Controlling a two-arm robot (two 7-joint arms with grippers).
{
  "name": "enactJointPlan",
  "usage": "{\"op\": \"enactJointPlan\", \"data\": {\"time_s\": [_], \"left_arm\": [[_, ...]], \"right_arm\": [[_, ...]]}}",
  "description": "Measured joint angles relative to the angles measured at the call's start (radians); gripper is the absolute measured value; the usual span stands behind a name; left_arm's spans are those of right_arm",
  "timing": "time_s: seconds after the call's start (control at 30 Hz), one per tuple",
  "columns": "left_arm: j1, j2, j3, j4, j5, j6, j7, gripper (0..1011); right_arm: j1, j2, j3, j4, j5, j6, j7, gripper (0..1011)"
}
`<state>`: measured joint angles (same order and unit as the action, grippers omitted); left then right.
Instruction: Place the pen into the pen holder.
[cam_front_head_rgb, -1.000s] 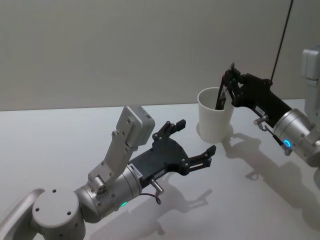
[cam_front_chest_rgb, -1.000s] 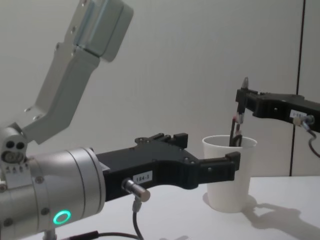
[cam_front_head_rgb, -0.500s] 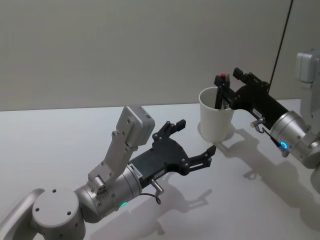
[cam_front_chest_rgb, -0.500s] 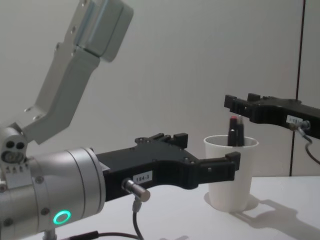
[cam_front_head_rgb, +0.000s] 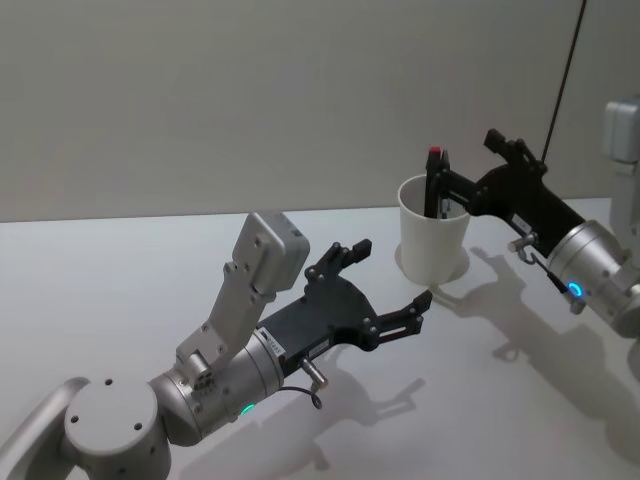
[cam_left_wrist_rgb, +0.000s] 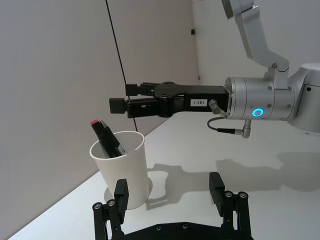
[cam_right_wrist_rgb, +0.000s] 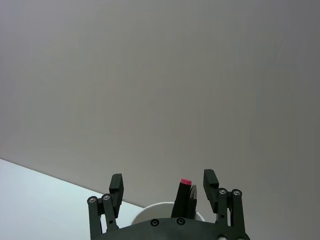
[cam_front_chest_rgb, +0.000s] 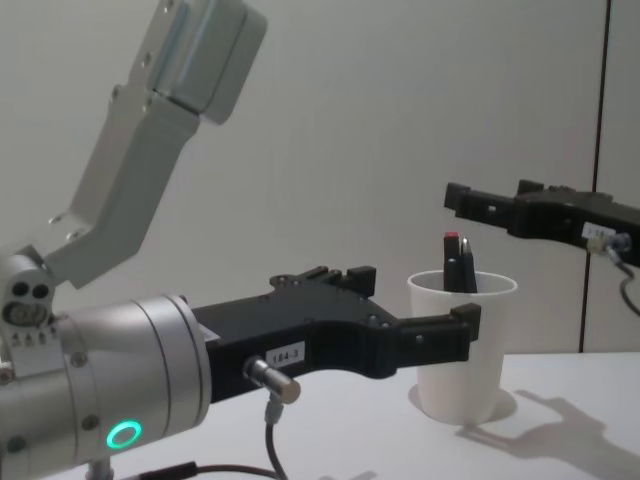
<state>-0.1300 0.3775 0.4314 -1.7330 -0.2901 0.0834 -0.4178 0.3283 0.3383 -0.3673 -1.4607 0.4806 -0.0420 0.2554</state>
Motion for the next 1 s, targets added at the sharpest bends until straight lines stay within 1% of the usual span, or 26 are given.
{"op": "enactJointPlan", "data": {"time_s": [0.2, 0.23, 0.27, 0.4, 0.53, 0.63, 0.7, 0.77, 0.87, 0.9, 0.93, 0.97, 1.0], "left_arm": [[0.0, 0.0, 0.0, 0.0, 0.0, 0.0, 0.0, 1001], [0.0, 0.0, 0.0, 0.0, 0.0, 0.0, 0.0, 1001], [0.0, 0.0, 0.0, 0.0, 0.0, 0.0, 0.0, 1001], [0.0, 0.0, 0.0, 0.0, 0.0, 0.0, 0.0, 1001], [-0.002, 0.0, 0.0, 0.001, 0.001, 0.0, 0.006, 1001], [-0.007, 0.0, 0.001, 0.006, 0.004, -0.003, 0.025, 1001], [-0.01, 0.0, 0.002, 0.01, 0.007, -0.005, 0.039, 1001], [-0.019, 0.001, 0.004, 0.018, 0.015, -0.011, 0.071, 1001], [-0.027, 0.001, 0.006, 0.026, 0.022, -0.016, 0.1, 1001], [-0.032, 0.001, 0.007, 0.032, 0.026, -0.02, 0.122, 1001], [-0.032, 0.001, 0.007, 0.032, 0.026, -0.02, 0.122, 1001], [-0.037, 0.001, 0.008, 0.037, 0.031, -0.024, 0.143, 1001], [-0.039, 0.002, 0.008, 0.039, 0.033, -0.026, 0.151, 1001]], "right_arm": [[-0.022, 0.018, 0.01, -0.038, 0.024, 0.01, -0.025, 1001], [-0.036, 0.03, 0.017, -0.063, 0.038, 0.017, -0.044, 1001], [-0.036, 0.03, 0.017, -0.063, 0.038, 0.017, -0.044, 1001], [-0.061, 0.052, 0.028, -0.103, 0.059, 0.027, -0.077, 1001], [-0.062, 0.051, 0.028, -0.103, 0.058, 0.027, -0.076, 1001], [-0.068, 0.05, 0.031, -0.107, 0.053, 0.028, -0.077, 1001], [-0.082, 0.047, 0.037, -0.117, 0.041, 0.031, -0.083, 1001], [-0.091, 0.045, 0.041, -0.124, 0.032, 0.032, -0.087, 1001], [-0.115, 0.041, 0.049, -0.141, 0.011, 0.036, -0.096, 1001], [-0.128, 0.038, 0.055, -0.15, -0.001, 0.039, -0.102, 1001], [-0.128, 0.038, 0.055, -0.15, -0.001, 0.039, -0.102, 1001], [-0.143, 0.036, 0.061, -0.161, -0.014, 0.041, -0.108, 1001], [-0.15, 0.035, 0.064, -0.167, -0.021, 0.042, -0.111, 1001]]}}
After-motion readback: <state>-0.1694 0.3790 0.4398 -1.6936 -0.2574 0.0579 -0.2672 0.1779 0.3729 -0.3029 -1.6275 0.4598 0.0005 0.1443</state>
